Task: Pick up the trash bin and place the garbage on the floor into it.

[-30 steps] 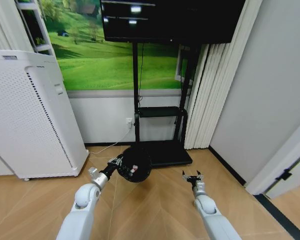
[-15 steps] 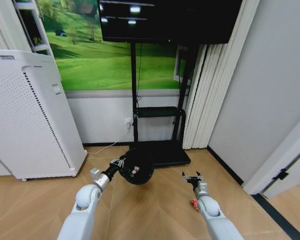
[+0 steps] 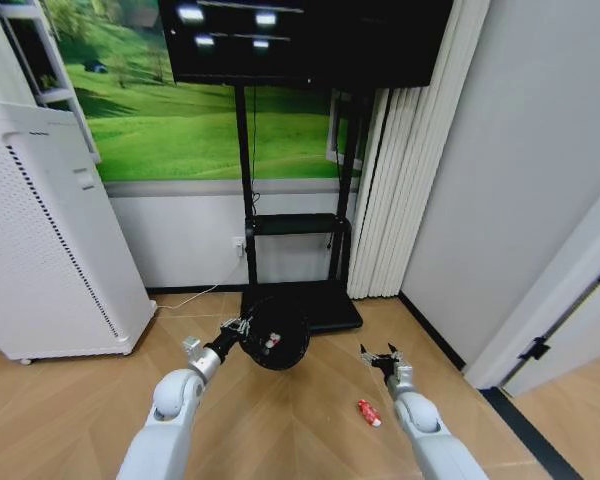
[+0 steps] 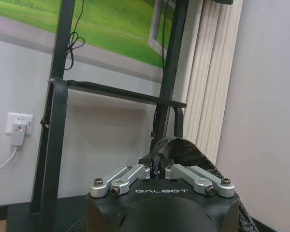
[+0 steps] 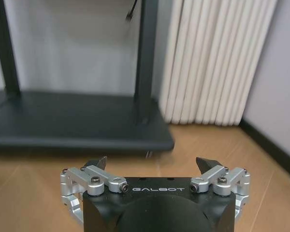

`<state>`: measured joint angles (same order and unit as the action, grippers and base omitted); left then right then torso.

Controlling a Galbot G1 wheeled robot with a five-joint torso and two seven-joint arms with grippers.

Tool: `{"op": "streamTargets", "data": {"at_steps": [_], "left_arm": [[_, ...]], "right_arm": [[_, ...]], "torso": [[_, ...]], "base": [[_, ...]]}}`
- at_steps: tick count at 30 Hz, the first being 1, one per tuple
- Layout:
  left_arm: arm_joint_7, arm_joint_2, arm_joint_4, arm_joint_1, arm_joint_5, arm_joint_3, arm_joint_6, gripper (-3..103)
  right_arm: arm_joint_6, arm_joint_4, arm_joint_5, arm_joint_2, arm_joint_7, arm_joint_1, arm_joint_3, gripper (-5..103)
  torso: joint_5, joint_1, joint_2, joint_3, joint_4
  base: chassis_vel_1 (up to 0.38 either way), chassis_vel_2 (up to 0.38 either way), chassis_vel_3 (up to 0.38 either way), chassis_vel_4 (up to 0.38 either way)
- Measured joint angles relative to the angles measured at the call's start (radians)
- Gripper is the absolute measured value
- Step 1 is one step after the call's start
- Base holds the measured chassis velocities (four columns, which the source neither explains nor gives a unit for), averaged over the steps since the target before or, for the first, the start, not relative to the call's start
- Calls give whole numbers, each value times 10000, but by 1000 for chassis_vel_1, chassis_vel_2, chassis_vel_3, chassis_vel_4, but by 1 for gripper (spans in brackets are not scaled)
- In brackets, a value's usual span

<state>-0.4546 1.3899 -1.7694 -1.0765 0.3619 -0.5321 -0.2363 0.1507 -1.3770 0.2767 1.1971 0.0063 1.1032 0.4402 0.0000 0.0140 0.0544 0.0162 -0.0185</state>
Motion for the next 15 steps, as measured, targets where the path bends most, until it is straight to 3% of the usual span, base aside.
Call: {"op": "streamTargets", "data": {"at_steps": [3, 4, 10, 15], "left_arm": [[15, -65, -56, 51, 57, -12, -28, 7], [14, -72, -74, 55, 65, -19, -29, 7], [-10, -45, -144, 11, 98, -29, -39, 7], [-43, -9, -202, -24, 111, -65, -39, 7]], "right_arm": [[701, 332, -409, -255, -1010, 474, 147, 100], [898, 386, -490, -343, -1286, 616, 177, 100], [1606, 842, -719, -253, -1771, 829, 144, 100], [1645, 1410, -955, 86, -1806, 653, 26, 100]], "torso": [[-1, -1, 0, 0, 4], [0, 0, 0, 1, -4], [0, 0, 0, 0, -1], [0, 0, 1, 0, 0]], "base": [[0, 0, 0, 0], [0, 0, 0, 0], [0, 0, 0, 0], [0, 0, 0, 0]]}}
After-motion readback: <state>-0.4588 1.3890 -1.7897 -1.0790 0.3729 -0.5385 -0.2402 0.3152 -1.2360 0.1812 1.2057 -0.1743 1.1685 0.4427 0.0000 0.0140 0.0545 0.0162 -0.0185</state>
